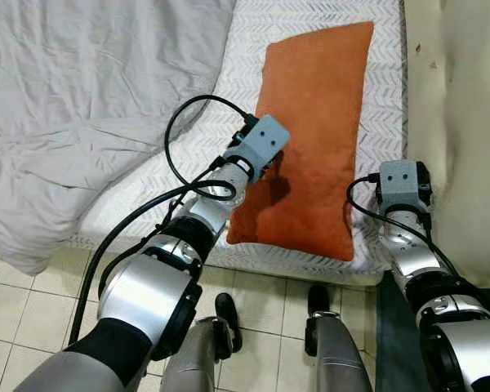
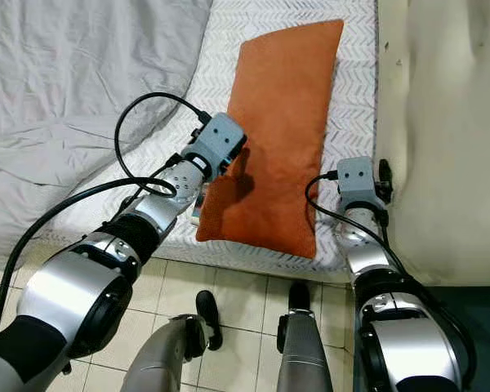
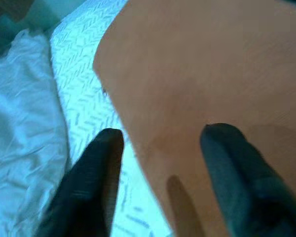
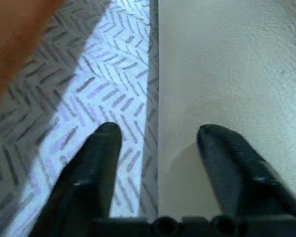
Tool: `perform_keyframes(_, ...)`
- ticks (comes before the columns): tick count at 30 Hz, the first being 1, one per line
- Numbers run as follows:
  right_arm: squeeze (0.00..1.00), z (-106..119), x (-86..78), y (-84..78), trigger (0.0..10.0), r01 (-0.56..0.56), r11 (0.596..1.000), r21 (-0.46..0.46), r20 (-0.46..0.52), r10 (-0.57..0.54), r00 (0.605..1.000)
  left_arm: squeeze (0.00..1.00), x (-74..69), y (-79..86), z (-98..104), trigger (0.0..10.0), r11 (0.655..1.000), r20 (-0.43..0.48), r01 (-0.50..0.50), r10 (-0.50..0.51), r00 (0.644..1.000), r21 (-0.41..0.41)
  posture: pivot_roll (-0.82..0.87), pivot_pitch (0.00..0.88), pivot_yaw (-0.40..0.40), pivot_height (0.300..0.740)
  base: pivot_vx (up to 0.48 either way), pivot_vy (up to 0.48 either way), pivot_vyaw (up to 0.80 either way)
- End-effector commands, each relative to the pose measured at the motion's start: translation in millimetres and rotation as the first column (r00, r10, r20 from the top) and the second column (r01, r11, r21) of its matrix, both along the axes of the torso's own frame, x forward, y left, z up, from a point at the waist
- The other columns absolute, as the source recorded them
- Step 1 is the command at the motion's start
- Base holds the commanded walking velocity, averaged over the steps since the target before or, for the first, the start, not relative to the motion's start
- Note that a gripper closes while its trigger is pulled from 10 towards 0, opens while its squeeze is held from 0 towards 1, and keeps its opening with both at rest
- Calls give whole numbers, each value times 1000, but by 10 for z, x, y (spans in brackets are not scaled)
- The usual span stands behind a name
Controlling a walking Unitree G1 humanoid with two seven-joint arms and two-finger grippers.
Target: Clean up the room
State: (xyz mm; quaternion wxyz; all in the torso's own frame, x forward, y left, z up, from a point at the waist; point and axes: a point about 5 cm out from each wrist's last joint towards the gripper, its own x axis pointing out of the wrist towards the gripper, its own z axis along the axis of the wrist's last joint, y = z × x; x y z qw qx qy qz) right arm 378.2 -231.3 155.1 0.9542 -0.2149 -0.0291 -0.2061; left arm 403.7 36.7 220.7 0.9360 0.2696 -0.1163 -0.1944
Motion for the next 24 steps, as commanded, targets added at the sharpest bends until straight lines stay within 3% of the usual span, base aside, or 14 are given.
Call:
perform_keyframes(1,1000,-140,-131,-296,10000,142,989,30,-42,-141,989,1000,4,54,-70,10000,1000,-37,-12,11,999,-17,-289,561,86,740,0,0,0)
perform_keyframes(2,196,-100,-126,-301,10000,138,990,31,-22,-137,990,1000,14,96,-39,10000,999,-32,-7,6,999,-43,-282,561,81,740,0,0,0)
perform_keyframes(3,196,-100,-126,-301,10000,138,990,31,-22,-137,990,1000,14,96,-39,10000,999,-32,-7,6,999,-43,-282,561,81,740,0,0,0)
perform_keyframes(4,0,-66,-122,-297,10000,127,991,35,-2,-127,992,1000,23,143,-15,10000,998,-27,-5,3,1000,-68,-272,556,86,740,0,0,0)
perform_keyframes(8,0,2,-92,-168,10000,11,984,180,68,-23,997,1000,37,461,-10,10000,979,-18,-1,-3,1000,-204,-236,544,90,740,0,0,0)
perform_keyframes(12,0,-46,-50,-59,10000,-76,921,382,77,50,996,1000,-6,827,-139,10000,950,-36,-9,-3,999,-312,-200,542,86,740,0,0,0)
perform_keyframes(13,0,-69,-23,-17,10000,-106,877,469,76,80,994,1000,-85,1107,-275,10000,926,-55,-19,-2,998,-377,-177,536,83,740,0,0,0)
perform_keyframes(14,0,-69,-23,-17,10000,-106,877,469,76,80,994,1000,-85,1107,-275,10000,926,-55,-19,-2,998,-377,-177,536,83,740,0,0,0)
perform_keyframes(15,0,-111,-3,15,10000,-118,836,536,58,103,993,1000,-204,1288,-442,10000,918,-87,-11,-25,996,-396,-149,529,74,740,0,0,0)
perform_keyframes(19,0,-203,14,70,10000,-133,761,635,23,153,988,1000,-509,1391,-755,10000,922,-161,15,-84,983,-387,-98,521,64,740,0,0,0)
perform_keyframes(20,325,-247,12,79,10000,-126,731,671,9,163,987,945,-663,1379,-867,10000,919,-199,30,-117,973,-393,-82,515,57,740,0,0,0)
perform_keyframes(21,325,-274,9,81,10000,-122,710,693,1,168,986,945,-769,1363,-927,10000,915,-223,43,-143,964,-401,-82,515,57,740,0,0,0)
perform_keyframes(22,1000,-342,-6,81,10000,-106,672,733,-21,177,984,0,-1010,1317,-1085,10000,910,-265,49,-171,949,-412,-61,509,51,740,0,0,0)
perform_keyframes(24,1000,-363,-11,81,10000,-102,660,744,-28,183,983,0,-1087,1302,-1134,10000,907,-279,49,-179,943,-418,-56,506,49,740,0,0,0)
